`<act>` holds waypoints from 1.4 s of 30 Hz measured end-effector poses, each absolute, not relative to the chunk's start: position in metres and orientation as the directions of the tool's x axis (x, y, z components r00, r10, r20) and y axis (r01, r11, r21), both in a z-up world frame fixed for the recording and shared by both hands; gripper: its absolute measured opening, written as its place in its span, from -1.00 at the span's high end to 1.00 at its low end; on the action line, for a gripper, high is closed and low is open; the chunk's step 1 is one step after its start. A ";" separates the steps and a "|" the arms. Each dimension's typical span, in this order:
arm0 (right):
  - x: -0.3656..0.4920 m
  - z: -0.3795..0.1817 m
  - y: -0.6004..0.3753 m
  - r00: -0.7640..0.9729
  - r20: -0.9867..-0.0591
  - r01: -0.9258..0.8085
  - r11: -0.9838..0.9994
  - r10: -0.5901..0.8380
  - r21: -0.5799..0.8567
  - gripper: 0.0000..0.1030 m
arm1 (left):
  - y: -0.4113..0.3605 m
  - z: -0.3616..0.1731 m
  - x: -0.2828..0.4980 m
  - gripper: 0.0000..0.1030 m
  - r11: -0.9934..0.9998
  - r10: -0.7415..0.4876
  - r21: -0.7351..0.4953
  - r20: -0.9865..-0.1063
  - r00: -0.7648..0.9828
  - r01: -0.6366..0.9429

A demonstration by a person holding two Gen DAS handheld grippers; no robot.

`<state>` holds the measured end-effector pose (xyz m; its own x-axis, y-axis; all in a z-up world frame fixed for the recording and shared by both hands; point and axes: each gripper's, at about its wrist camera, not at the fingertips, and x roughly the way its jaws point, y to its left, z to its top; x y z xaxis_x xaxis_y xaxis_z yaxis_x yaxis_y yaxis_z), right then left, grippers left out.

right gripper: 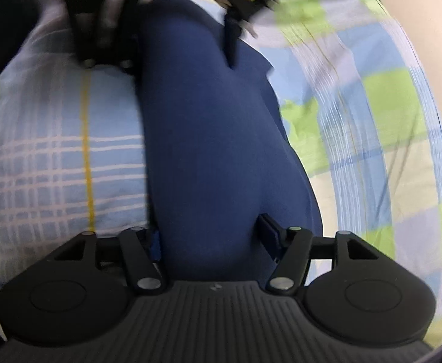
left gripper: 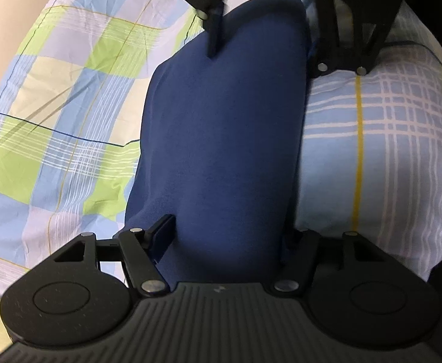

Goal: Fold clothes
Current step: 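Grasp the navy bundle ends with both grippers and lift it, then carry the navy bundle with both grippers over to the white chair seat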

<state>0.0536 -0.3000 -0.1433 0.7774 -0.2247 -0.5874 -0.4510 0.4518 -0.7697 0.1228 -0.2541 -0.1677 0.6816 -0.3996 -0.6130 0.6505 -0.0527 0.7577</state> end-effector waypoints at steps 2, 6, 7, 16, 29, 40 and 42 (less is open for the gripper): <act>0.059 -0.143 -0.300 0.780 -0.577 -0.439 0.444 -0.242 -0.781 -0.63 | -0.252 -0.168 0.121 -0.20 -0.052 -0.402 0.757 -0.613 0.680 0.652; 0.046 -0.148 -0.304 0.847 -0.506 -0.427 0.361 -0.159 -0.829 -0.65 | -0.249 -0.168 0.120 -0.20 -0.045 -0.412 0.757 -0.608 0.678 0.652; 0.042 -0.150 -0.303 0.863 -0.483 -0.414 0.339 -0.148 -0.845 -0.65 | -0.250 -0.168 0.120 -0.20 -0.045 -0.413 0.757 -0.608 0.677 0.652; 0.033 -0.153 -0.294 0.812 -0.557 -0.495 0.303 -0.173 -0.815 0.04 | -0.246 -0.168 0.119 -0.04 -0.048 -0.431 0.748 -0.613 0.662 0.662; 0.000 -0.075 -0.287 0.873 -0.462 -0.387 0.358 -0.153 -0.850 0.54 | -0.232 -0.082 0.067 0.14 -0.074 -0.482 0.835 -0.509 0.714 0.545; -0.135 -0.014 -0.294 0.878 -0.347 -0.190 0.425 -0.330 -0.885 0.53 | -0.268 -0.037 -0.057 0.13 -0.174 -0.703 0.889 -0.413 0.579 0.423; -0.165 -0.011 -0.303 0.847 -0.337 -0.145 0.431 -0.412 -0.891 0.53 | -0.290 -0.035 -0.076 0.13 -0.204 -0.759 0.890 -0.407 0.508 0.408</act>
